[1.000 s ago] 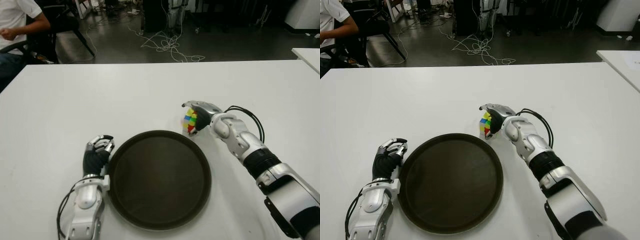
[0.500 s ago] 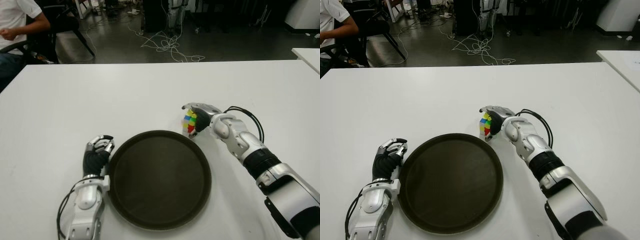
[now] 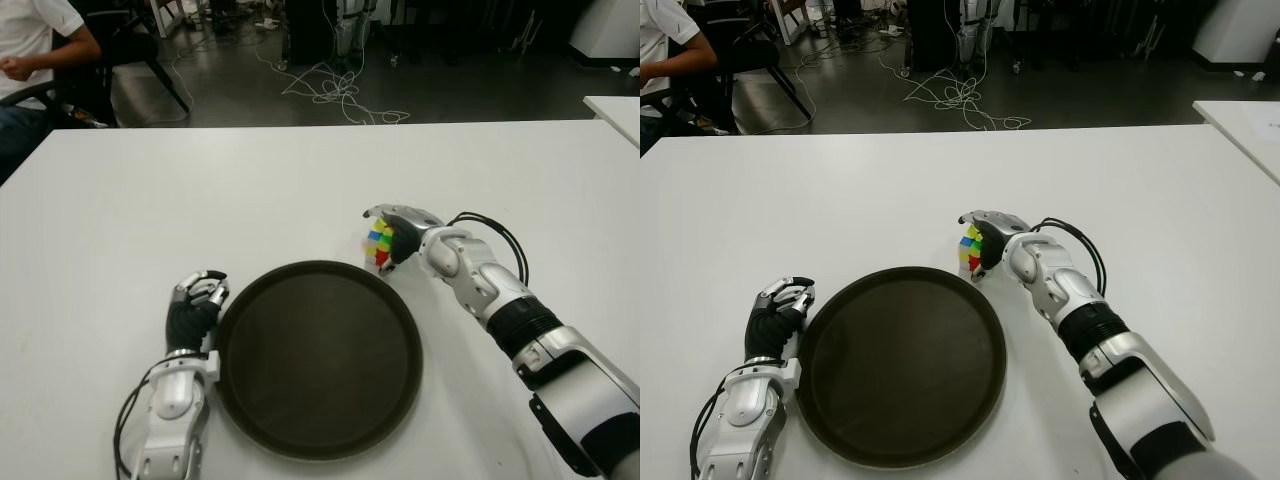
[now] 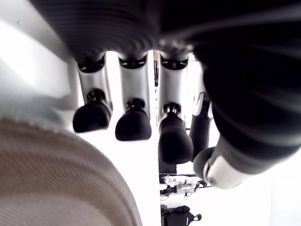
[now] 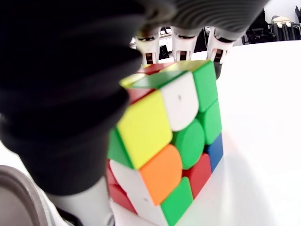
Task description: Pick up the Rubik's Cube and put it in the plate
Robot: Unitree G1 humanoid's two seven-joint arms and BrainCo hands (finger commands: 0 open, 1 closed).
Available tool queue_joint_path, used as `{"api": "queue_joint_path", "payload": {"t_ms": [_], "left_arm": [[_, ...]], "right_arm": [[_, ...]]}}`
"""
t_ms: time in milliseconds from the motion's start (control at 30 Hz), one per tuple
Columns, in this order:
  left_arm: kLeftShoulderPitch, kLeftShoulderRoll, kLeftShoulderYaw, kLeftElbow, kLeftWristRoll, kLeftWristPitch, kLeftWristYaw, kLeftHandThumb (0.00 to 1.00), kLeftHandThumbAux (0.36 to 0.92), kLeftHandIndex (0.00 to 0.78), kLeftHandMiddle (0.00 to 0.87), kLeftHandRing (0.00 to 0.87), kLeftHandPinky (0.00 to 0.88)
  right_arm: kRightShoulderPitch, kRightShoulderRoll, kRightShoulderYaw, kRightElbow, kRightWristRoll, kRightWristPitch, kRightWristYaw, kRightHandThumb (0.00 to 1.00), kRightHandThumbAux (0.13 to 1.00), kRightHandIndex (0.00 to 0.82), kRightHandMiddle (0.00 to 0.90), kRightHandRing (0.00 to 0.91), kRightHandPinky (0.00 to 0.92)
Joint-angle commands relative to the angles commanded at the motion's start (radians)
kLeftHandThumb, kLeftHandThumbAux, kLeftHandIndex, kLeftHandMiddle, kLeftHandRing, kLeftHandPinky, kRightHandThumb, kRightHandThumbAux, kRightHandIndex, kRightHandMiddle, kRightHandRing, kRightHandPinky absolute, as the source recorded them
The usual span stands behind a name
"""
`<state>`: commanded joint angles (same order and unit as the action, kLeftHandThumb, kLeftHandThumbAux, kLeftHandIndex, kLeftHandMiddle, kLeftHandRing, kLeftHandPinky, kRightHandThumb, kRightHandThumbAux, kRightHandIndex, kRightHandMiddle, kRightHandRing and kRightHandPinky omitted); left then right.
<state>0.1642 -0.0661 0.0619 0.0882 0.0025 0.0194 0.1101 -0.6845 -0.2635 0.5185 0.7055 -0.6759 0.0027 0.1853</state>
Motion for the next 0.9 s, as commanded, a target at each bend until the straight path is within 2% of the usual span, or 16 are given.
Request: {"api": "queue_joint_path", "payload": {"t_ms": [267, 733, 900], "left_arm": [[0.001, -0.004, 0.000, -0.003, -0.001, 0.004, 0.003, 0.709, 0.705, 0.444, 0.802, 0.815, 0.803], [0.001, -0.007, 0.000, -0.014, 0.002, 0.027, 0.011, 0.709, 0.705, 0.443, 0.805, 0.813, 0.798], [0.000, -0.003, -0.001, -0.013, 0.006, 0.025, 0.010, 0.709, 0.705, 0.444, 0.803, 0.812, 0.799]], "right_arm": [[-0.014, 0.000, -0.007, 0.022, 0.014, -0.022, 0.016, 0.000, 0.916, 0.112, 0.127, 0.137, 0.124], [-0.061, -0.011, 0.005, 0.036, 0.010, -0.026, 0.133, 0.000, 0.936, 0.086, 0.120, 0.130, 0.113], [-0.065, -0.004, -0.001, 0.056, 0.014, -0.033, 0.130, 0.000, 0.928, 0.080, 0.125, 0.135, 0.110]]}}
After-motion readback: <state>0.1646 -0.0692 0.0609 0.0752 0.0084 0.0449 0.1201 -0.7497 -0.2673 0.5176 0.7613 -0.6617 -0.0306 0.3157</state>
